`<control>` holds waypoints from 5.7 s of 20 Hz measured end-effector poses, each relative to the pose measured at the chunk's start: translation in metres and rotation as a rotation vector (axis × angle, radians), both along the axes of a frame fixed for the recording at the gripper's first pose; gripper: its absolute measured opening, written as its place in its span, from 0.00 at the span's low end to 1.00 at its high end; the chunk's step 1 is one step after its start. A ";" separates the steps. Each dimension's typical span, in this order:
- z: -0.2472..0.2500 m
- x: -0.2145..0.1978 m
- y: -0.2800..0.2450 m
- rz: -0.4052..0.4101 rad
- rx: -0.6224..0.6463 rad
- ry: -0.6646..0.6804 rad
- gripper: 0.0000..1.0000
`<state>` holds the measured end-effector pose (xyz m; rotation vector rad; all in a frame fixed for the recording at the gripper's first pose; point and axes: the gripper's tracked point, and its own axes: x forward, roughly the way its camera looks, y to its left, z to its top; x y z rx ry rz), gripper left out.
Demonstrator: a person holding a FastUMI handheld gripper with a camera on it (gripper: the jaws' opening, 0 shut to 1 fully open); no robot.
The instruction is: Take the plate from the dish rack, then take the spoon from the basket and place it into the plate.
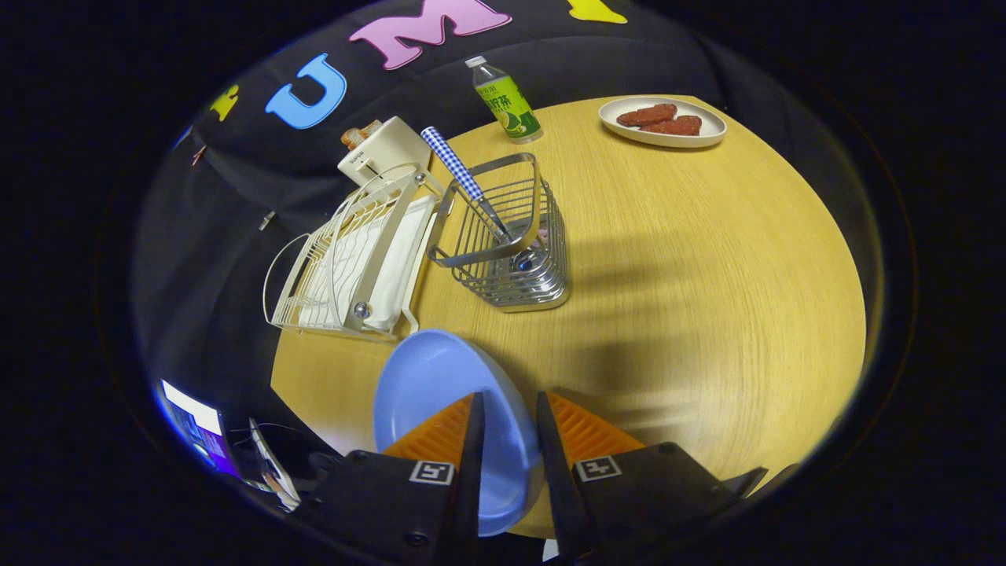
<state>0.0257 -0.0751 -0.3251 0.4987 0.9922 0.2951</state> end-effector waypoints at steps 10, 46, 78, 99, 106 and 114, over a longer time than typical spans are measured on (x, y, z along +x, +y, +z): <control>0.113 0.061 -0.031 0.053 -0.200 -0.551 0.98; 0.057 0.224 0.037 0.121 -0.382 -0.419 0.30; 0.154 0.072 0.017 -0.102 -0.106 -0.259 0.14; 0.040 0.036 0.079 -0.187 -0.203 -0.031 0.19; 0.076 0.047 0.059 -0.190 -0.215 -0.104 0.83; 0.191 0.063 0.006 -0.239 -0.312 -0.424 0.99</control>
